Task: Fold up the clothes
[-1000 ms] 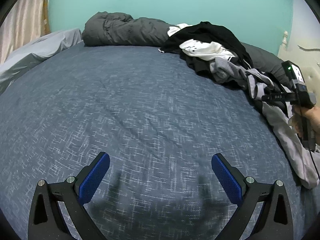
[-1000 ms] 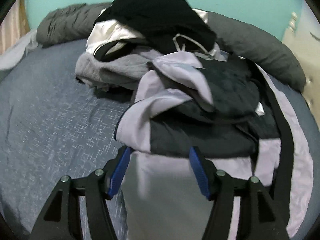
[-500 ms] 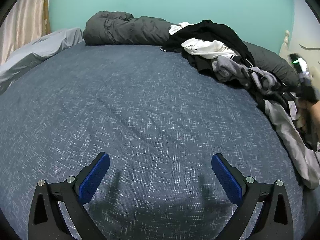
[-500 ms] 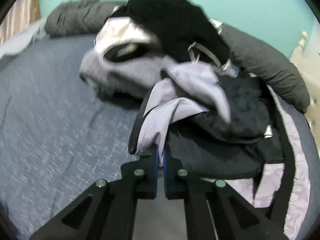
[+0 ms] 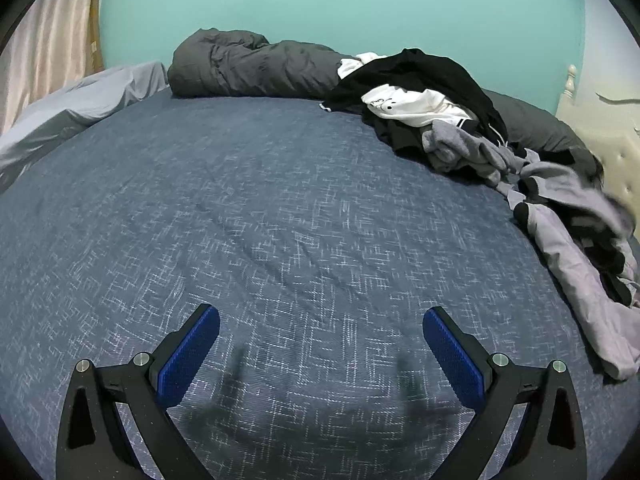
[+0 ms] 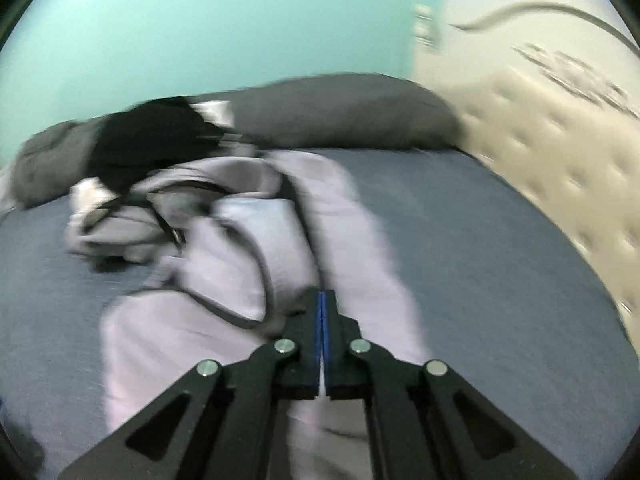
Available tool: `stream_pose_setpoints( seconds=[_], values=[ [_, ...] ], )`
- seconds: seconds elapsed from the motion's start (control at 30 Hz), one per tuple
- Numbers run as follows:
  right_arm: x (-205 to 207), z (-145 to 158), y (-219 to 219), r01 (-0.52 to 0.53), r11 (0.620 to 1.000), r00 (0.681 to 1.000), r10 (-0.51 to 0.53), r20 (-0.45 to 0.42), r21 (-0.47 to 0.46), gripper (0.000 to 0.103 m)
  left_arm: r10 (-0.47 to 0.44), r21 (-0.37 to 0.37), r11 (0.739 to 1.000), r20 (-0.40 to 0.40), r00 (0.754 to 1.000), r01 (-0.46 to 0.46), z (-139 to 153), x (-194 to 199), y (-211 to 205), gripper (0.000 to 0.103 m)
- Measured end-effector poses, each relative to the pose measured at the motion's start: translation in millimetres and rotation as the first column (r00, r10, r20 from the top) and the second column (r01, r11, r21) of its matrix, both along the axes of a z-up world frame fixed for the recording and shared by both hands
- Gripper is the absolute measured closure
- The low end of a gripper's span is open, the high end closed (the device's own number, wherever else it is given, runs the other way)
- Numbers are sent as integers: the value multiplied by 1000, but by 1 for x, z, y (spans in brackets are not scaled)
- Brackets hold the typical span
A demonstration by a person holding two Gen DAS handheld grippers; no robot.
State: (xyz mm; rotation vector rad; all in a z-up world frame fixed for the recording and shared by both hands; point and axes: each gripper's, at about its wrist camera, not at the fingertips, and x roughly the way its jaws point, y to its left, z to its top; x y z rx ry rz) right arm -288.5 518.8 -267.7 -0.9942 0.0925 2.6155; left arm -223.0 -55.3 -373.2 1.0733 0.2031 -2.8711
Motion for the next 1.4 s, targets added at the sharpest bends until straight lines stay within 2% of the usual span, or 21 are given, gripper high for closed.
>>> stream_pose_setpoints(
  seconds=[0.13,0.23,0.33,0.43,0.5,0.53,0.73,0.87,0.9,0.93,0.97,1.03,1.23,1.4],
  values=[
    [32,-13,56,161,986,985,-159,66,-29,103,-6,-4,1000,4,1000,6,-2,-1,2,0],
    [42,-7,55,114,992,993,-113,22,-52,101,-11,-6,1000,9,1000,11,-3,-1,4,0],
    [29,-7,23,-26,998,1000,27,16,-61,98,-18,-8,1000,9,1000,18,-3,-1,6,0],
    [8,-14,-12,-124,990,991,127,42,-63,82,-27,-9,1000,12,1000,28,-3,-1,10,0],
    [-6,-22,-33,-168,981,983,174,57,-100,62,-35,-11,999,13,999,35,-4,-1,11,0],
    [-14,-26,-43,-188,975,979,196,64,-120,48,-36,-10,999,14,999,36,-4,0,11,0],
    [-63,-58,-76,-200,960,964,228,134,-199,39,-36,-4,999,17,999,36,-5,-1,11,0],
    [-86,-84,-81,-132,974,964,170,206,-184,41,-41,-10,999,20,999,42,-7,-2,13,0],
    [-89,-89,-79,-119,972,964,162,211,-202,50,-42,-10,999,21,999,42,-7,-2,13,0],
    [-89,-91,-76,-117,966,966,164,198,-230,79,-42,-9,999,23,999,42,-7,-2,13,0],
    [-88,-91,-75,-112,966,968,159,192,-235,89,-42,-8,999,24,999,42,-8,-2,13,0],
    [-84,-89,-73,-118,970,971,158,179,-215,97,-42,-10,999,25,999,42,-8,-2,13,0],
    [-51,-72,-24,-10,994,987,26,159,-105,99,-47,-12,999,19,999,47,-7,-1,16,0],
    [-22,-59,22,98,995,986,-94,135,-21,99,-50,-14,999,20,999,51,-8,-1,18,0]
  ],
)
